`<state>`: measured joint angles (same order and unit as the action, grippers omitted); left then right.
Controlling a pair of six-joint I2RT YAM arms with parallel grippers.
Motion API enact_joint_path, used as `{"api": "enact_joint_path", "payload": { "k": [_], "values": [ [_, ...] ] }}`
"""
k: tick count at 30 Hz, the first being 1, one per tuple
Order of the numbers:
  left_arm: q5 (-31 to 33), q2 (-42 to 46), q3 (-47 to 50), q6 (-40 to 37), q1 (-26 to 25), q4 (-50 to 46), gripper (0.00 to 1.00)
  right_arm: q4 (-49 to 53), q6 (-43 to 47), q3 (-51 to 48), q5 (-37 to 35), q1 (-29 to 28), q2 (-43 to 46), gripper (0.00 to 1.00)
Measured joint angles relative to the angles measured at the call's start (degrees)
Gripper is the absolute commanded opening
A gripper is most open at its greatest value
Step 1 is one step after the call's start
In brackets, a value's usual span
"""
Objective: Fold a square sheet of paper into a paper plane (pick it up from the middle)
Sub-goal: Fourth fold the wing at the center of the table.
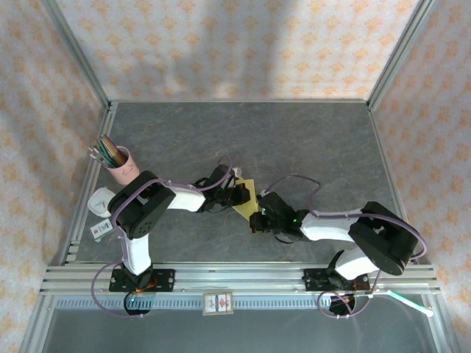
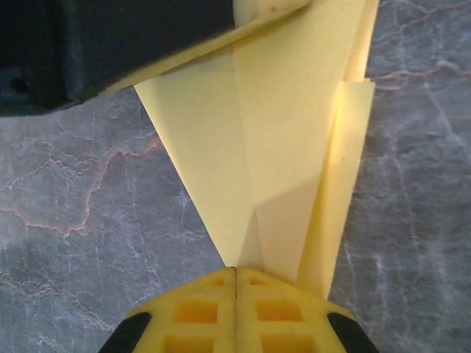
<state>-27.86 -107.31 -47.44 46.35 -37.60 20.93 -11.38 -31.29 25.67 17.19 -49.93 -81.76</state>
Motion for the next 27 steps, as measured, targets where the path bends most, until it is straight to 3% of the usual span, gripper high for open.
{"api": "enact_joint_path", "payload": {
  "k": [16, 27],
  "values": [
    [0.0, -0.1, -0.2, -1.0, 0.0, -0.3, 0.0, -6.3, -3.4, -8.2, 0.5, 0.3, 5.8, 0.0],
    [0.1, -0.1, -0.3, -1.3, 0.0, -0.5, 0.0, 0.0, -3.7, -7.5, 2.9, 2.2, 12.4, 0.0]
  ]
}}
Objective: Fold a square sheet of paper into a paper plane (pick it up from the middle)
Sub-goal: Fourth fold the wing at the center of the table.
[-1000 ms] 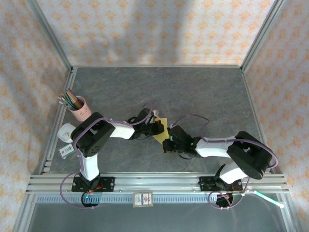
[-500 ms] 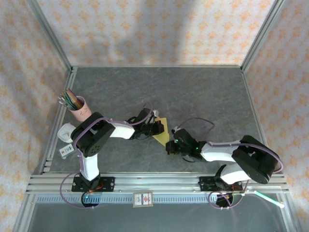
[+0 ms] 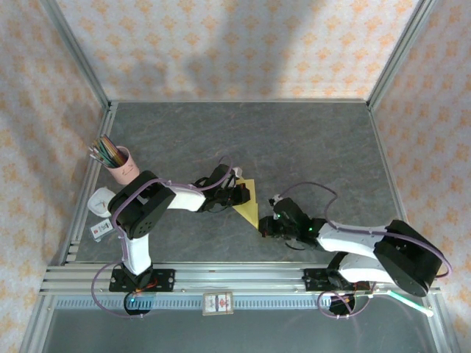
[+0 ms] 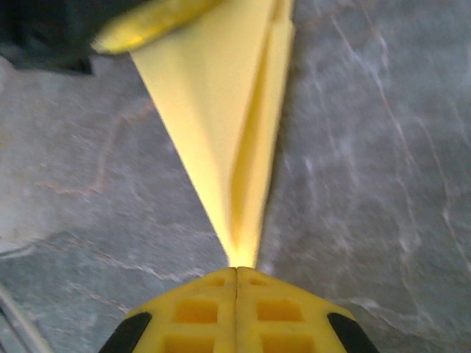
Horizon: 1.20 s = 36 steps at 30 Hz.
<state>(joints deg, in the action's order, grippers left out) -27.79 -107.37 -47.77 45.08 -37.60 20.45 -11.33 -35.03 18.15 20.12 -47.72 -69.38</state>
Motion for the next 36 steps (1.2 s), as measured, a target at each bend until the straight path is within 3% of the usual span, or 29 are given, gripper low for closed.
{"api": "enact_joint_path", "payload": {
  "k": [15, 20, 29, 36],
  "values": [
    [0.4, 0.0, -0.4, 0.0, 0.0, -0.6, 0.0, -5.8, 3.8, 10.1, 2.6, 3.8, -15.3, 0.0],
    [1.2, 0.0, -1.2, -0.1, 0.0, -1.9, 0.0, -7.7, 4.3, 9.4, 2.6, 5.3, -17.0, 0.0],
    [1.2, 0.1, -3.4, -0.2, 0.2, -6.3, 0.1, -11.4, 4.1, 6.7, 2.3, 5.9, -17.6, 0.0],
    [1.2, 2.0, -4.0, -0.4, 0.3, -7.6, 0.08, -13.2, 3.6, 5.8, 2.2, 5.9, -17.6, 0.0]
  ]
}}
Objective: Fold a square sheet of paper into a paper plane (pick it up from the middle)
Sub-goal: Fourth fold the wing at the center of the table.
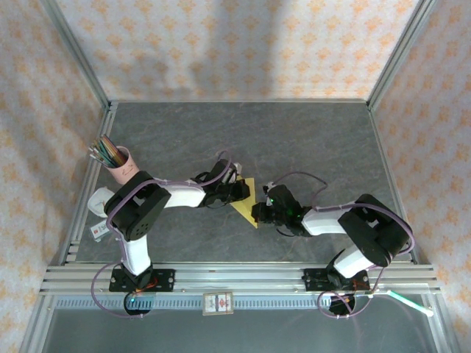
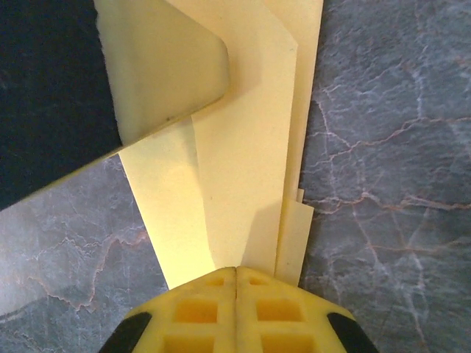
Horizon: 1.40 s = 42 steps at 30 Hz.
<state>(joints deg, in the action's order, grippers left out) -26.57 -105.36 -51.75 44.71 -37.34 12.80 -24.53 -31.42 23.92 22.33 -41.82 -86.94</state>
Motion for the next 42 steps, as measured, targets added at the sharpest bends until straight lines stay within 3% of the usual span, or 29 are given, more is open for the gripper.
{"api": "enact_joint_path", "payload": {
  "k": [11, 21, 35, 38, 42],
  "values": [
    [-0.1, -2.0, -0.3, -0.8, 2.6, -0.3, 0.06, 0.3, 0.2, 0.2, -0.1, 0.0, -0.3, 0.0],
    [-5.1, -3.8, -1.4, -1.8, 5.7, 0.1, 0.08, 2.0, 1.5, 1.6, 0.0, 0.0, -1.2, 0.0],
    [-3.6, -5.7, -5.4, -2.7, 13.6, 0.4, 0.1, 2.2, 2.6, 1.7, 0.0, 0.0, -1.2, 0.0],
    [-2.8, -0.3, -1.5, -2.1, 13.1, 1.4, 0.1, 3.0, 3.0, 2.5, 0.2, 0.0, -1.2, 0.0],
    [-3.0, 5.2, 1.7, -0.8, 7.4, 3.5, 0.1, 6.1, 4.1, 4.3, 0.3, 0.0, -1.3, 0.0]
  ]
}}
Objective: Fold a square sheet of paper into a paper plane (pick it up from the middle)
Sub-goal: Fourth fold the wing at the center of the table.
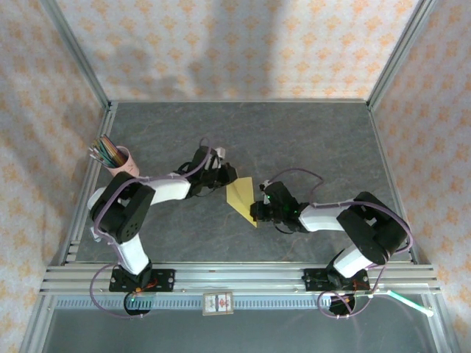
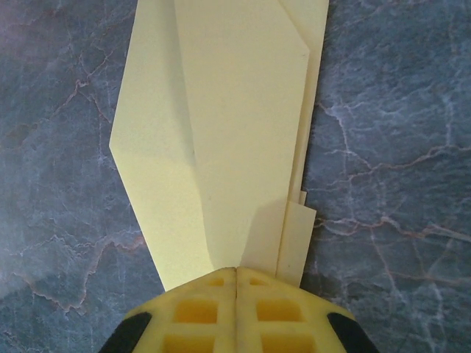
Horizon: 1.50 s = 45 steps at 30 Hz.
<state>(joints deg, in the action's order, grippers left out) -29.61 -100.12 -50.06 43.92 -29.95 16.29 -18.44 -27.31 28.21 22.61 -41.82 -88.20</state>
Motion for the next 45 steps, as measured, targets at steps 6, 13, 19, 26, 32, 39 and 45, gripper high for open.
{"api": "enact_joint_path", "payload": {
  "k": [6, 13, 19, 26, 32, 39, 45],
  "values": [
    [-0.3, -4.5, -0.1, 0.5, -4.2, 1.5, 0.1, 5.8, 1.7, 3.0, 0.5, 0.0, 0.4, 0.06],
    [0.3, -8.1, -1.1, -0.3, -3.5, 1.2, 0.1, 10.8, 1.6, 3.3, 0.9, 0.0, 7.2, 0.16],
    [0.0, -8.1, -1.1, 0.0, -3.5, 1.6, 0.13, 10.7, -0.8, 3.3, -0.1, 0.2, 7.6, 0.21],
    [0.0, -5.8, -1.1, 1.0, -3.5, 1.9, 0.24, 9.4, -2.3, 4.1, -0.2, 1.4, 3.2, 0.23],
    [0.0, -3.0, -0.9, 1.1, -3.4, 2.2, 0.26, 8.9, -2.5, 4.3, -0.1, 1.4, 1.8, 0.24],
    [0.0, -2.6, 0.4, 1.0, -2.2, 2.1, 0.26, 7.8, -2.7, 4.4, 0.7, 1.4, 1.5, 0.24],
    [0.2, -1.3, 1.2, 1.0, -0.9, 1.7, 0.26, 6.5, -2.6, 4.6, 1.9, 1.4, 1.1, 0.22]
  ]
}}
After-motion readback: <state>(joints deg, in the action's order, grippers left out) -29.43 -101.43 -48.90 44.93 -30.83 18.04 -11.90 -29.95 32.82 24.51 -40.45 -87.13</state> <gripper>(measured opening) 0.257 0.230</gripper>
